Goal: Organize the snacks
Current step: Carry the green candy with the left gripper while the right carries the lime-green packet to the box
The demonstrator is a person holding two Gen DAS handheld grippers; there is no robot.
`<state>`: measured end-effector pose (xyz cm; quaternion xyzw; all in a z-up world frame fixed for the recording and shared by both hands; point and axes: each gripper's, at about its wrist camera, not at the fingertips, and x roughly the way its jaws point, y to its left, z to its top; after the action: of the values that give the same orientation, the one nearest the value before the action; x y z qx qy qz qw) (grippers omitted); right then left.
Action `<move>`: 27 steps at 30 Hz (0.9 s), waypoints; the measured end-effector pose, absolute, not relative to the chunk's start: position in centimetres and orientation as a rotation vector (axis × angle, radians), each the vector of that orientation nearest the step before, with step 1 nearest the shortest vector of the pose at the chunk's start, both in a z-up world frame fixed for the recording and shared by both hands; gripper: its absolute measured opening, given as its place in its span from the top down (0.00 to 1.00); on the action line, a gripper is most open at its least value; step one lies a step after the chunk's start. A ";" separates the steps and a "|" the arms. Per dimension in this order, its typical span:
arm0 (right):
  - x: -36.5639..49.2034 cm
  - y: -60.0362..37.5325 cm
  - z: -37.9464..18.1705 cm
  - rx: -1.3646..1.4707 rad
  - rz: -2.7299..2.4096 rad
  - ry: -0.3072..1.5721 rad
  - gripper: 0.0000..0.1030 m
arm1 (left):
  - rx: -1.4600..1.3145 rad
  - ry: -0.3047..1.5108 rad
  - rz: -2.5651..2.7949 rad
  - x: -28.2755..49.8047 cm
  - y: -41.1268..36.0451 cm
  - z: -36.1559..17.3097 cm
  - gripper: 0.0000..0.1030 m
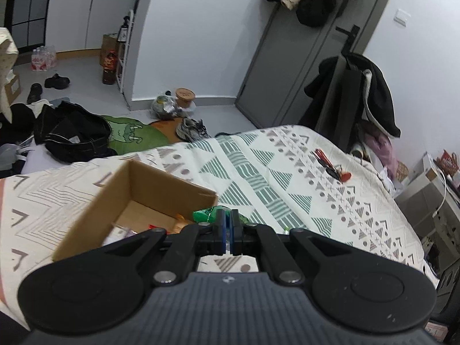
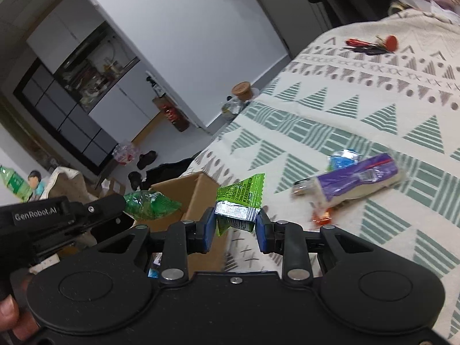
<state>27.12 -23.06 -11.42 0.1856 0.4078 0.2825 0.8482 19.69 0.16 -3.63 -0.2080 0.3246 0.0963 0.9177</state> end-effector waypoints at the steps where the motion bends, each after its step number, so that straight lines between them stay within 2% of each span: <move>1: 27.0 -22.7 -11.4 0.394 0.600 0.861 0.72 | -0.429 0.663 0.204 19.4 0.5 -3.5 0.99; 23: 26.3 -13.7 -11.5 0.377 0.721 0.863 0.72 | -0.502 0.705 0.265 18.3 8.6 -6.4 1.00; 27: 26.7 -12.9 -11.9 0.361 0.726 0.872 0.72 | -0.503 0.735 0.282 18.6 9.4 -7.3 0.97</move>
<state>26.65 -12.94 -11.86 0.1698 0.4109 0.3417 0.8280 18.64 9.39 -7.30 -0.2423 0.3545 0.1361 0.8928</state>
